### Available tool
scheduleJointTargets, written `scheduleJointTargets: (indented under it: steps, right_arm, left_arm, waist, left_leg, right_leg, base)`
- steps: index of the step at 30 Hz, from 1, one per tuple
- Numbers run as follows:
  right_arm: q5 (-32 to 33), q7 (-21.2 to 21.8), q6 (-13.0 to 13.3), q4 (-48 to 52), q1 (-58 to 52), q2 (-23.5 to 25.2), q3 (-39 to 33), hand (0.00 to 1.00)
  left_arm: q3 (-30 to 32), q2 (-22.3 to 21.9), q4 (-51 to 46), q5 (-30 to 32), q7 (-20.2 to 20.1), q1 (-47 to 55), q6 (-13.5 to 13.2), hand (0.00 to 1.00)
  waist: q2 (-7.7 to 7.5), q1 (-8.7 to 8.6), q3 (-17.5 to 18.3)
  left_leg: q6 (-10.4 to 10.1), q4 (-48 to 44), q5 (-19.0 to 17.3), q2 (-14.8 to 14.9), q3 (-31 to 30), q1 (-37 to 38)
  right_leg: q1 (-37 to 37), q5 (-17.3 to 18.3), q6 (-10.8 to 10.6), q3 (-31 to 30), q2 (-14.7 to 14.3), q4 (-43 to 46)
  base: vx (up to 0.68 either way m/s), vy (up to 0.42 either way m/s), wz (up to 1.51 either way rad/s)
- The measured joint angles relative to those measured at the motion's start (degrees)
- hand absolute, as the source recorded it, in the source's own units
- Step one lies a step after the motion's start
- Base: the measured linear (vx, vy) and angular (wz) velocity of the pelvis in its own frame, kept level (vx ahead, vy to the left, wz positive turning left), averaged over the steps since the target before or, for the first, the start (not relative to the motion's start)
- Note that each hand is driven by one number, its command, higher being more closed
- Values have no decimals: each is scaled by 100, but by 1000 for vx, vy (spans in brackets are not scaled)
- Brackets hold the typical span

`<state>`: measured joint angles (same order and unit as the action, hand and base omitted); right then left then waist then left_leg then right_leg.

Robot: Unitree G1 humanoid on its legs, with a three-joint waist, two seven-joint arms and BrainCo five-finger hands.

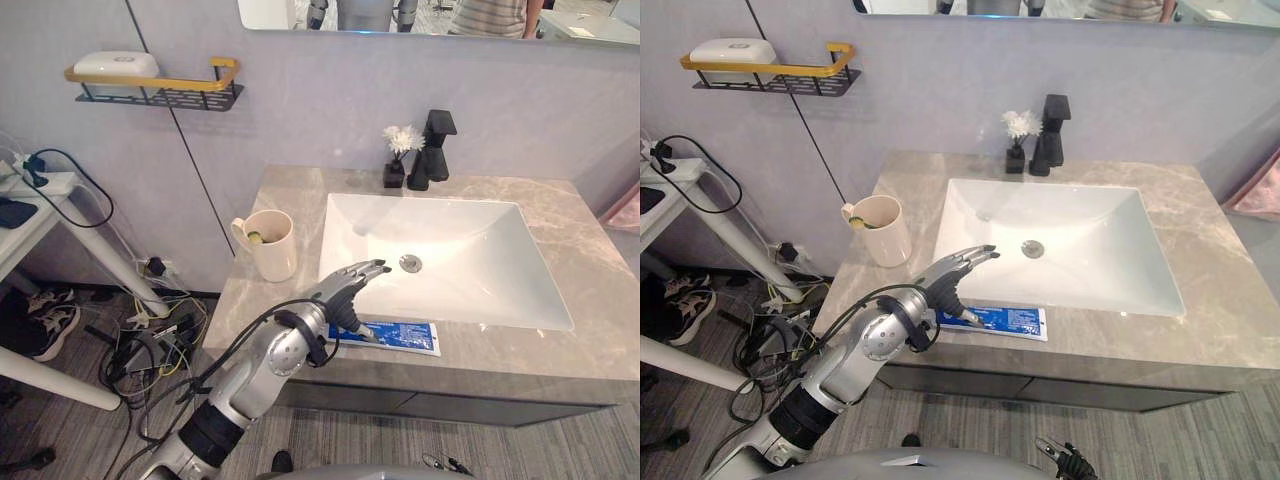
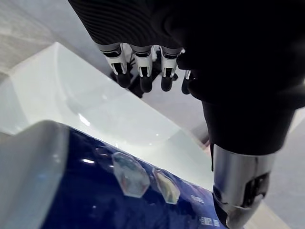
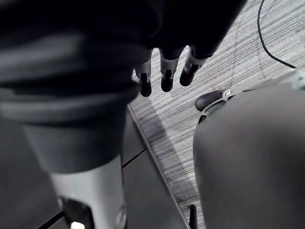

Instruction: Organize washtable

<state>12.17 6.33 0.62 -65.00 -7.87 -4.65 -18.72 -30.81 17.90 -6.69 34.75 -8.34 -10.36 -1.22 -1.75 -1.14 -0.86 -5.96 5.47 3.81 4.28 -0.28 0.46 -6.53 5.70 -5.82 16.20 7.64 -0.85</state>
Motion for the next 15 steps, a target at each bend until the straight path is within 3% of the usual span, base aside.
scheduleJointTargets:
  steps: [15]
  right_arm:
    - [0, 1, 6, 4, 2, -1, 110, 0]
  left_arm:
    - [202, 56, -317, 12, 14, 647, -12, 0]
  waist:
    - [-5, 2, -10]
  left_leg:
    - [11, 35, -21, 4, 81, 26]
  right_leg:
    - [-44, -21, -4, -36, -5, -63]
  base:
    - [0, 0, 0]
